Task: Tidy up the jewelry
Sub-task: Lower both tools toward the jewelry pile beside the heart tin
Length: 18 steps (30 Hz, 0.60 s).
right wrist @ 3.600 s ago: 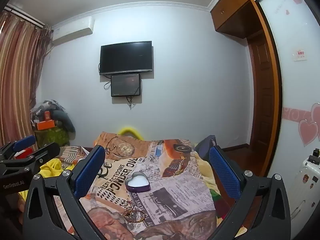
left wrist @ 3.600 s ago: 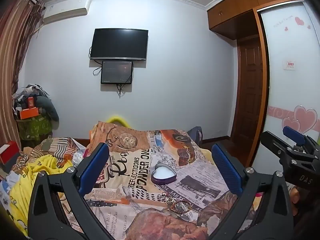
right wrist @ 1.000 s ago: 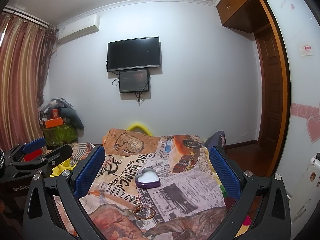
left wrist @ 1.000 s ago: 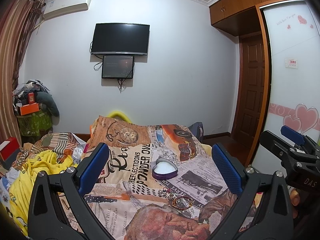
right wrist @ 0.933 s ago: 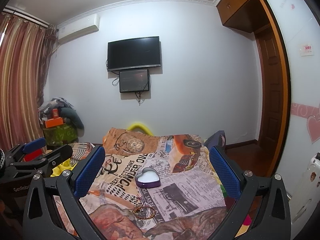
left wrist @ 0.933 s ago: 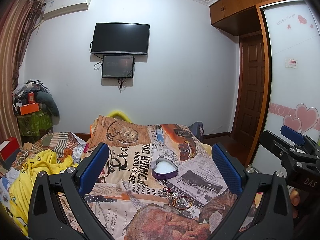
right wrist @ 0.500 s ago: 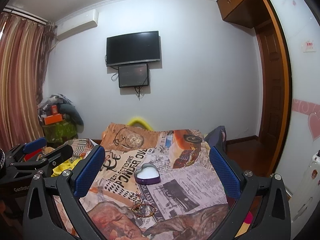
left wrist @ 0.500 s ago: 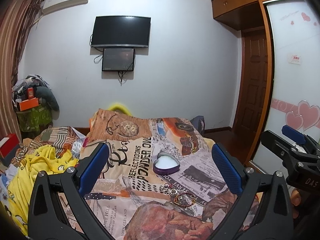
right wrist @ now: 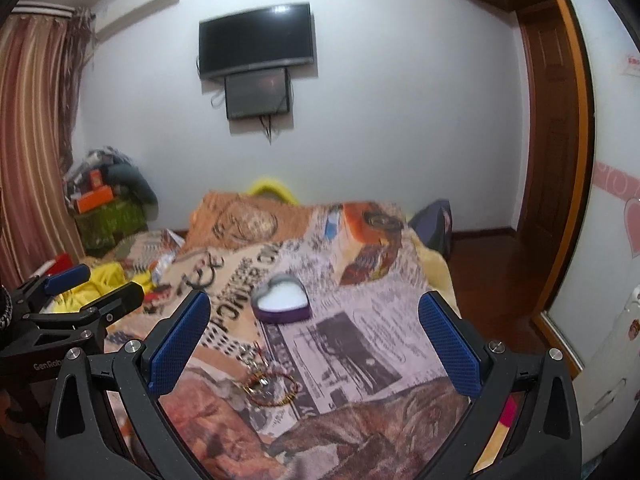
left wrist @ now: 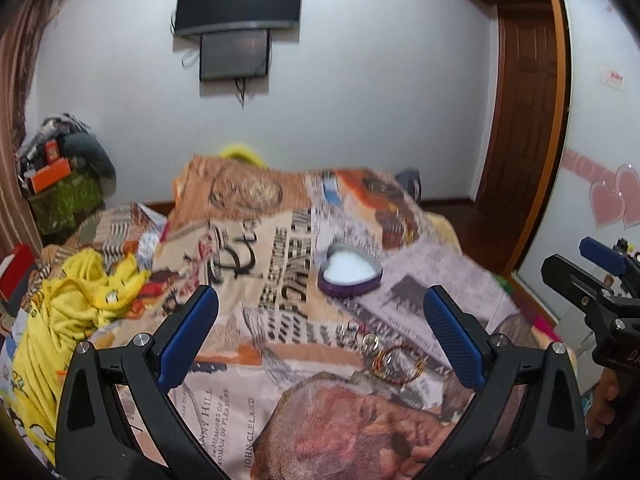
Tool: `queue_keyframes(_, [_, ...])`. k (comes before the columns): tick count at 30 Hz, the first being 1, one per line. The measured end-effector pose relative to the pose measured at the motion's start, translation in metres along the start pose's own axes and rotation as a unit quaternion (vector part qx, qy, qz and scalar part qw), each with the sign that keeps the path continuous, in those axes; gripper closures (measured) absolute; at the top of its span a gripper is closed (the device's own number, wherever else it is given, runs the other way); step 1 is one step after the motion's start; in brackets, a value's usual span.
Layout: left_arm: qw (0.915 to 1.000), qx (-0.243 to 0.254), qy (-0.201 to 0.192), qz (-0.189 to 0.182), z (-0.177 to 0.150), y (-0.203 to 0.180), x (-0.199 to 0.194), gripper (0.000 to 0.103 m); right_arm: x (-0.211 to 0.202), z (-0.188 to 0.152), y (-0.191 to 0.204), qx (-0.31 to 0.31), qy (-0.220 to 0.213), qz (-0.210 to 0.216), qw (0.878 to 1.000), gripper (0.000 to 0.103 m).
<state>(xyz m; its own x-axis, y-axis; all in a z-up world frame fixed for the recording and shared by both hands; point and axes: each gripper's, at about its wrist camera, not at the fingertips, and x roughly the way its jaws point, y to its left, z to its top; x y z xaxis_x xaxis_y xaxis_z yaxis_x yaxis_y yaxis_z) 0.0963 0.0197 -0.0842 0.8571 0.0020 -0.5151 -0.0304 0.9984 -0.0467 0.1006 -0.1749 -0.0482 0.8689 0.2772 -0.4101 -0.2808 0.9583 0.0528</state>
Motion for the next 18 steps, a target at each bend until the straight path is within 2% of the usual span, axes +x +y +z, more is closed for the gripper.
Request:
queue_keyframes(5, [0.9983, -0.003, 0.057, -0.010, -0.012, 0.006, 0.034, 0.000, 0.027, -0.016, -0.010, -0.006, 0.049, -0.011, 0.999, 0.000])
queue_keyframes(11, [0.9911, -0.011, 0.133, -0.010, -0.027, 0.012, 0.074, 0.000, 0.061, -0.035, -0.018, -0.015, 0.113, -0.010, 0.993, 0.000])
queue_keyframes(15, [0.9866, -0.018, 0.160, -0.029, -0.035, 0.015, 0.093, 0.000, 0.076, -0.048, -0.018, -0.028, 0.140, -0.003, 0.990, 0.000])
queue_keyframes(18, [0.9863, -0.015, 0.161, -0.032, -0.037, 0.015, 0.102, 0.000, 0.086, -0.054, -0.018, -0.030, 0.154, 0.011, 0.988, 0.005])
